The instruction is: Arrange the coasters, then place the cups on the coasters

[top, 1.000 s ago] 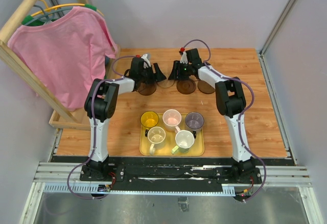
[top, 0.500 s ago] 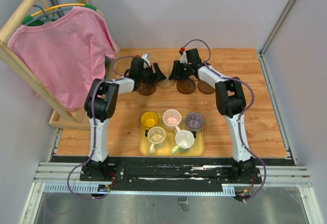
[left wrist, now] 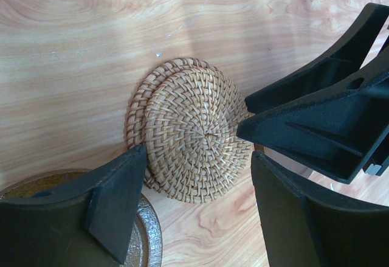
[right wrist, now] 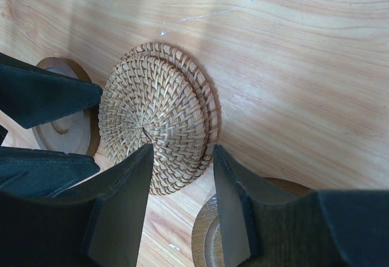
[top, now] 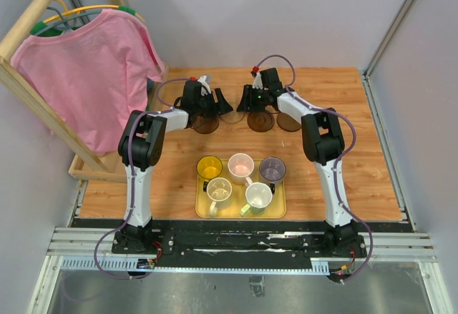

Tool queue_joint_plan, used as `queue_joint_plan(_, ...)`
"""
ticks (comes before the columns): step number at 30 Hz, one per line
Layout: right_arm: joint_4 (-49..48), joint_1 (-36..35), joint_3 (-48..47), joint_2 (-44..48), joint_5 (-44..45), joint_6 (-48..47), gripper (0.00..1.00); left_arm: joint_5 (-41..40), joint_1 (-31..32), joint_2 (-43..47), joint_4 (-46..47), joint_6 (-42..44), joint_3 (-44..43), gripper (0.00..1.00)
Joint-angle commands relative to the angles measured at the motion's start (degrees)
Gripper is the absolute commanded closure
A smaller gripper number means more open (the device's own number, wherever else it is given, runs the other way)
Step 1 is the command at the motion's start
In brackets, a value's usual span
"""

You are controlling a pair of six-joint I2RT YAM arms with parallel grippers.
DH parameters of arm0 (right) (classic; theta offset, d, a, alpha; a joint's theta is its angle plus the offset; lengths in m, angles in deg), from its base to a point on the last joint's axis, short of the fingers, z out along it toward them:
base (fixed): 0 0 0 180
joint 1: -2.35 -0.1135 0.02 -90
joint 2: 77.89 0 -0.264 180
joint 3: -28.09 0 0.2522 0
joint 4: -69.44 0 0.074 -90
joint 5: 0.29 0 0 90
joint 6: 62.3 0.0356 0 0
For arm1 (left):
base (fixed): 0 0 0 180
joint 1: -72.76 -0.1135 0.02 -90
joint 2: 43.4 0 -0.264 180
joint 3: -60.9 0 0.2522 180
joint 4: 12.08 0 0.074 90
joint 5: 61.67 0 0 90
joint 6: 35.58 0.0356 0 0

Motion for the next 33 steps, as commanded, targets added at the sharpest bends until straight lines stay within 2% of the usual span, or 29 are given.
queue_joint_plan(1,-0.83,-0.12,0.51,2.33,-0.36,-0.87,0.55,0.3,0.11,-1.07,-0.13,0.08,0.12,0.26)
queue_joint_plan(8,-0.75,-0.74,0.42,2.5,-0.34,-1.33,0.59,0.04,0.12,-1.11,-0.44,0.28,0.03,0.26)
queue_joint_plan(18,-0.39,-1.02,0.4,3.51,0.86,-2.02,0.59,-0.23,0.06,-1.48,-0.79,0.54,-0.08,0.26)
queue_joint_plan(26,0.4,-1.22,0.57,4.38,3.05,-3.17,0.54,-0.18,0.13,-1.51,-0.86,0.51,-0.04,0.26)
queue_joint_plan(33,0.18,-1.42,0.48,3.8,1.56,-2.71,0.58,-0.16,0.08,-1.46,-0.79,0.43,-0.08,0.26)
